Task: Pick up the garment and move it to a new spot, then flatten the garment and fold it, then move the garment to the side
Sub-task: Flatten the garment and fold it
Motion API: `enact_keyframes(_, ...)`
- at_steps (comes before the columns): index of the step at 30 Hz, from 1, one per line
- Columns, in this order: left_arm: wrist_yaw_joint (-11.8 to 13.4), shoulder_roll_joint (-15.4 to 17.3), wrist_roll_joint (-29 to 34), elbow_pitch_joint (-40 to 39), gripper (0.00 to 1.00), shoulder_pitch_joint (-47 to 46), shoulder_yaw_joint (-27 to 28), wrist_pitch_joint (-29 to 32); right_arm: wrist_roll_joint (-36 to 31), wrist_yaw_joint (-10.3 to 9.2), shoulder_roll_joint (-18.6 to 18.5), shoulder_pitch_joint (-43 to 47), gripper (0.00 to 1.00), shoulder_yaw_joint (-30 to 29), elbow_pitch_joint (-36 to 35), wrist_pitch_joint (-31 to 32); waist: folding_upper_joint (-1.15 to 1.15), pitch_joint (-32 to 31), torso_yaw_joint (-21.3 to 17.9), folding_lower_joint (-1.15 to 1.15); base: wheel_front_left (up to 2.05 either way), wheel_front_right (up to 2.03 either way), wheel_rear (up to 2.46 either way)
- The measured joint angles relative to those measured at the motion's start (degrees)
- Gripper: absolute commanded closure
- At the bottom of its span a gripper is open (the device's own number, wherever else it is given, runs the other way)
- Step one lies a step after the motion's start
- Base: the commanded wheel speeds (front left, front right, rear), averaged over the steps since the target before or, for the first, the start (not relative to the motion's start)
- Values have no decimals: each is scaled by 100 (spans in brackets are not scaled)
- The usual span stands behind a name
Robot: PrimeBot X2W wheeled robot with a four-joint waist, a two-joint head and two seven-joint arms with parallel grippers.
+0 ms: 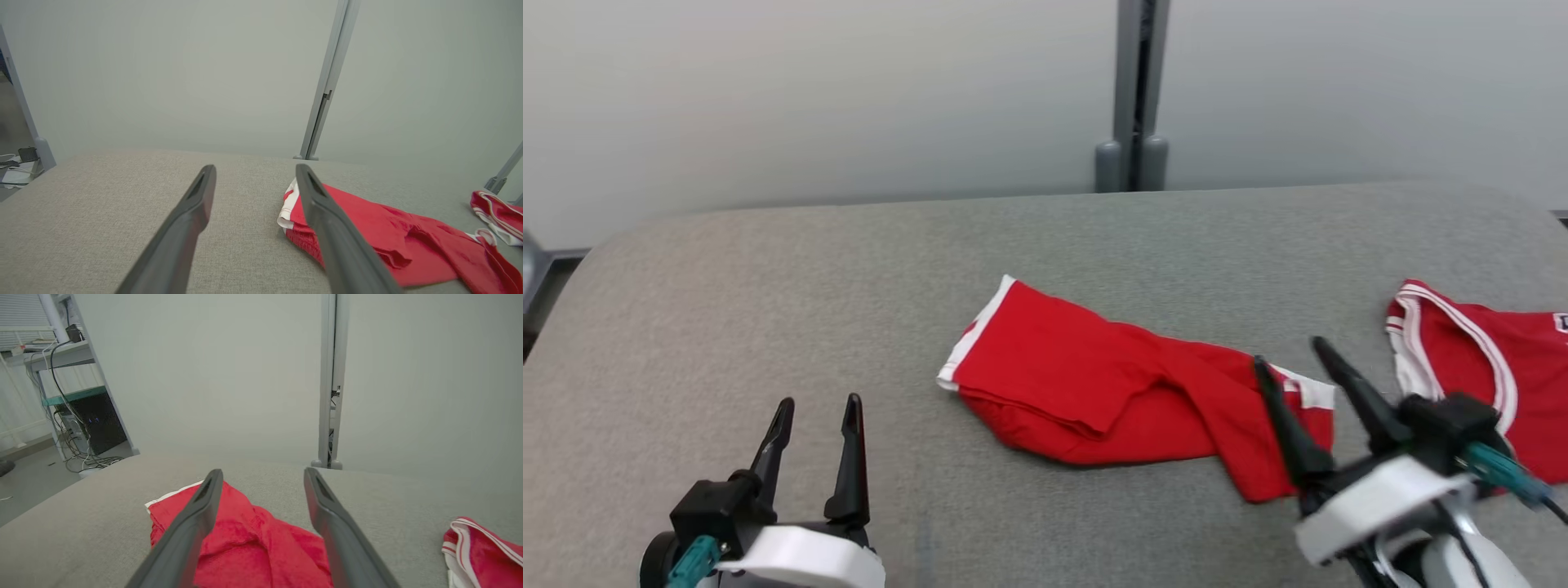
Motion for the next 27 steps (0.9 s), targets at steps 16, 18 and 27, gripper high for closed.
enact_keyframes(16,-441,-498,-74,543,0,-694,-356,10,1053,0,-316,-2851,0,2676,2464,1021,0,594,1356,0,0,0,0)
enact_keyframes(18,-488,-567,-79,634,0,-769,-386,-13,1212,1,-268,-3117,0,2942,2809,1067,0,673,1523,0,0,0,0)
enact_keyframes(27,-700,-832,-78,972,0,-925,-425,-82,1489,1,-171,-3999,0,3847,4127,1060,0,1014,2116,0,0,0,0)
